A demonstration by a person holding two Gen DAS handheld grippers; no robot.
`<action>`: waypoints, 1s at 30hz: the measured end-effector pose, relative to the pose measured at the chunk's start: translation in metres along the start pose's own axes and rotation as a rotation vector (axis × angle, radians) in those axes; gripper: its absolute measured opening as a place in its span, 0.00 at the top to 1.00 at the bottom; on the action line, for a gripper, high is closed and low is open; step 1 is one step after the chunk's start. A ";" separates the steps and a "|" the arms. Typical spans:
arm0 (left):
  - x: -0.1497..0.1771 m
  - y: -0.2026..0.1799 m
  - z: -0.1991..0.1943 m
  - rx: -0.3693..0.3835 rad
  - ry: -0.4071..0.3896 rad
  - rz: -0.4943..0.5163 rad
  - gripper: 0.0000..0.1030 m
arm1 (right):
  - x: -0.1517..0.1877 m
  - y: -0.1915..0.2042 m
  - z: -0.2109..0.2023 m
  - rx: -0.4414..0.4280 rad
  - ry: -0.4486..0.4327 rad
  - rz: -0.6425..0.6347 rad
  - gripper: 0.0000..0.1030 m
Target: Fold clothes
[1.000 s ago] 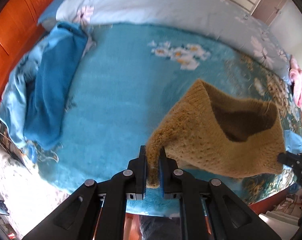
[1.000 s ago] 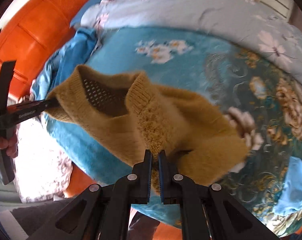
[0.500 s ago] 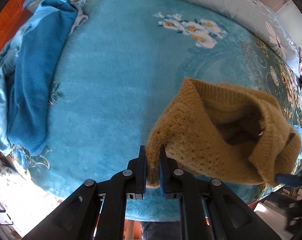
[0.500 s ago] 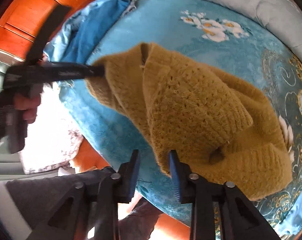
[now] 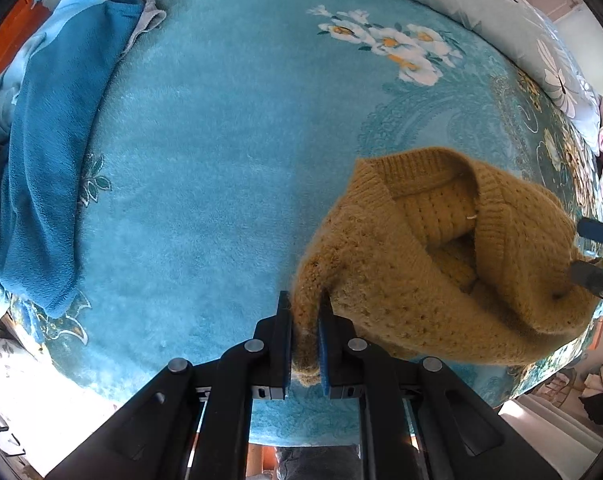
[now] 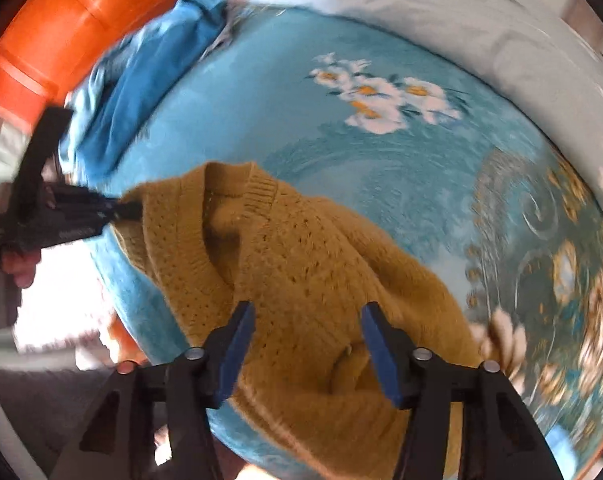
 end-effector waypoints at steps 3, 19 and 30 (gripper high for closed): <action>-0.001 0.001 0.003 0.004 0.004 -0.006 0.89 | -0.006 -0.004 0.023 0.005 0.070 -0.051 0.42; -0.001 -0.001 -0.016 0.051 -0.070 -0.010 0.89 | -0.007 -0.027 -0.008 0.067 0.062 -0.006 0.90; -0.050 -0.071 -0.171 0.155 -0.467 0.104 0.90 | -0.021 -0.102 -0.195 0.351 -0.274 0.147 0.91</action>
Point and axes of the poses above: each gripper's, at about its wrist camera, not at the fingertips, and z roughly the way its jaws point, y to its left, x to its underside, the point moved 6 cm from there along z, roughly the way its jaws point, and after that the axes turned 11 degrees about -z, right-handed, at the moved point
